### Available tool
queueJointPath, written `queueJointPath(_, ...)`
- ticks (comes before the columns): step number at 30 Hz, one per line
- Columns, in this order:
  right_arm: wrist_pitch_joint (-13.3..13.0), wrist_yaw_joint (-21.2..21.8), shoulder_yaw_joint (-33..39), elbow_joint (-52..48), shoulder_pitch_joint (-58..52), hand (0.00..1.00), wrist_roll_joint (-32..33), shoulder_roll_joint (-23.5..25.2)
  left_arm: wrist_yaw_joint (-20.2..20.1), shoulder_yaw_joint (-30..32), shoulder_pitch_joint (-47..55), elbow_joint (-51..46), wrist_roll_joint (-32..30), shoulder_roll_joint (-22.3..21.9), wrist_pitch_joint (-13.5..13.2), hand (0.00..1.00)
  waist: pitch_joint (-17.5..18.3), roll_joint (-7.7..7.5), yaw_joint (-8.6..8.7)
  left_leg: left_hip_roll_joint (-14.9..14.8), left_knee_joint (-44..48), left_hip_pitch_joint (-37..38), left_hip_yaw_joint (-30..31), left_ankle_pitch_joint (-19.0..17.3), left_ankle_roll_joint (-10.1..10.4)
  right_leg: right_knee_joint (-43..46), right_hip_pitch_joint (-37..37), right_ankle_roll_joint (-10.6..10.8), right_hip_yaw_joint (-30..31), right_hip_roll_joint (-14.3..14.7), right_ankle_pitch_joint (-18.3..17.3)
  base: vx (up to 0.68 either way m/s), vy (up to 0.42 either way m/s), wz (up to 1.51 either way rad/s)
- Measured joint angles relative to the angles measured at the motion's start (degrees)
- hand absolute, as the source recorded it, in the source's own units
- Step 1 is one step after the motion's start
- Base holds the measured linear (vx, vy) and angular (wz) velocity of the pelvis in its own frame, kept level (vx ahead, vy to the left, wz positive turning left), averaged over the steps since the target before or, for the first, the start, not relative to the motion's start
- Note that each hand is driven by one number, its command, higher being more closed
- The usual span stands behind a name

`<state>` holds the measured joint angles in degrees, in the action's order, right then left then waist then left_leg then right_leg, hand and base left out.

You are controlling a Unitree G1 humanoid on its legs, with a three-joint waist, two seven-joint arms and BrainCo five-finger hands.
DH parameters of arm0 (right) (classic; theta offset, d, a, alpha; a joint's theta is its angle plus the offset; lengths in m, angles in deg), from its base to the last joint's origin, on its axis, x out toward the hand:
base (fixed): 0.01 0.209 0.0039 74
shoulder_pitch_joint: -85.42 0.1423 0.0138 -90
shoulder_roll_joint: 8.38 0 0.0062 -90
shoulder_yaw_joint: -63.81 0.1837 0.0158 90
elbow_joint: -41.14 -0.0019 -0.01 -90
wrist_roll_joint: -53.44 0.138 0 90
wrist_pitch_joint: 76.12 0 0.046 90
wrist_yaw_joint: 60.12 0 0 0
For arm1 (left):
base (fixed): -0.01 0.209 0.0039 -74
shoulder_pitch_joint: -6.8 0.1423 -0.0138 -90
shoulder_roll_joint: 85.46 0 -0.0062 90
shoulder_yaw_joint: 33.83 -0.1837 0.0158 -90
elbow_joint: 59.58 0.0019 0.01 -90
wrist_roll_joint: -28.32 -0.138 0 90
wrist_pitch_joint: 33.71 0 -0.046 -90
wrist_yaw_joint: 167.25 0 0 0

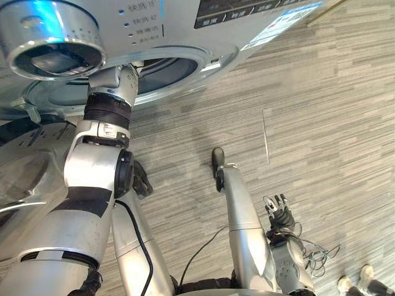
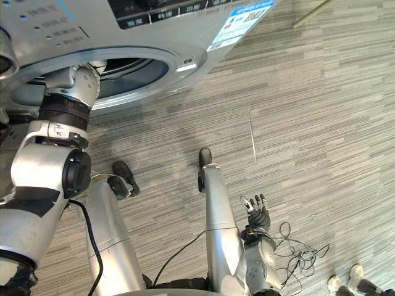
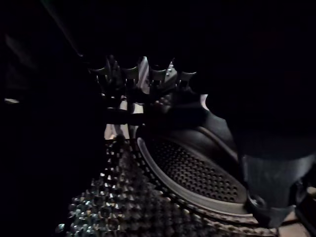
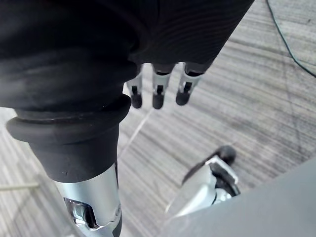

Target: Pick up the laundry basket with both hands and put the clothes into the washing machine.

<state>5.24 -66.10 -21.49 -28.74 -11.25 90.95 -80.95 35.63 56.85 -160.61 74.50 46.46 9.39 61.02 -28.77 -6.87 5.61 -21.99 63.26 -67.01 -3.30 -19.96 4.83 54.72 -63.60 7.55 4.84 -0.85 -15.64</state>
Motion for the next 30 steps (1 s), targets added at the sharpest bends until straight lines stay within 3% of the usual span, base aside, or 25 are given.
queueJointPath(5, -1.56, 0.1, -1.31, -0.13, 0.04, 0.0, -1.69, 0.01, 5.01, -0.33, 16.98, -13.25, -19.2, -6.06, 0.43, 0.0, 0.05, -0.08, -0.15, 1.19, -5.42, 5.33, -0.12, 2.39, 0.47, -3.3, 5.35, -0.68, -1.72, -1.18, 0.36, 0.07, -0.038, 0.19)
queueJointPath(13, -2.21, -0.57, -1.24, 3.54, 2.46, 0.0, -2.66, -0.26, 4.7, -0.44, 46.0, -12.97, -30.57, -16.77, 2.34, 0.0, 0.38, 0.18, -2.98, 4.19, -17.5, 17.38, -0.9, 7.15, 2.23, -9.08, 15.41, -2.55, -3.79, -3.51, 0.28, 0.07, -0.071, 0.25)
queueJointPath(15, -2.13, -1.05, -1.24, 6.19, 2.43, 0.0, -3.3, -0.55, 3.28, -0.34, 51.37, -8.88, -32.44, -19.84, 2.39, 0.0, 3.36, 0.86, -3.38, 4.97, -19.92, 19.44, -1.29, 7.88, 2.19, -10.96, 17.3, -2.79, -4.26, -4.24, 0.49, 0.11, -0.015, 0.22)
queueJointPath(18, -1.98, -1.64, -1.23, 9.41, 2.37, 0.0, -3.7, -0.55, 1.41, 0.08, 58.02, -2.86, -32.36, -22.38, 2.3, 0.0, 5.1, 1.52, -3.49, 6.14, -23.75, 25.69, -1.83, 8.65, 2.04, -14.23, 23.74, -2.6, -5.01, -5.43, 0.63, 0.1, 0.024, 0.2)
queueJointPath(22, -0.84, -1.82, -1.19, 13.64, 2.37, 0.0, -4.19, -0.57, -0.54, 2.3, 64.66, 0.55, -32.28, -22.87, 2.15, 0.0, 7.67, 2.12, -4.68, 7.16, -28.5, 31.82, -3.28, 9.64, 1.8, -18.43, 29.52, -2.25, -5.22, -6.36, 1.5, 0.08, 0.037, 0.08)
queueJointPath(23, -0.13, -1.83, -1.12, 16.19, 2.37, 0.0, -4.37, -0.66, -1.18, 2.42, 66.68, 1.66, -32.31, -22.84, 2.11, 0.0, 8.29, 3.0, -4.97, 7.51, -30.98, 35.09, -3.48, 10.17, 1.72, -21.2, 33.18, -2.14, -6.01, -6.67, 2.1, 0.08, 0.037, 0.15)
queueJointPath(25, 0.48, -1.79, -0.8, 18.36, 2.3, 0.0, -4.51, -0.63, -1.92, 2.98, 69.14, 2.8, -32.34, -22.94, 1.69, 0.0, 9.74, 3.37, -4.97, 8.43, -33.88, 38.22, -3.8, 11.24, 1.7, -23.39, 36.18, -1.98, -6.46, -7.38, 2.5, 0.09, 0.035, 0.18)
queueJointPath(30, 2.92, -1.26, 6.72, 27.29, 1.78, 0.0, -7.72, -0.66, -6.56, 7.05, 74.14, 7.77, -30.66, -24.13, -0.09, 0.0, 17.76, 6.3, -5.02, 10.97, -44.62, 49.04, -3.43, 14.8, 1.79, -34.52, 48.92, -1.18, -10.45, -9.24, 5.06, 0.14, 0.021, 0.29)
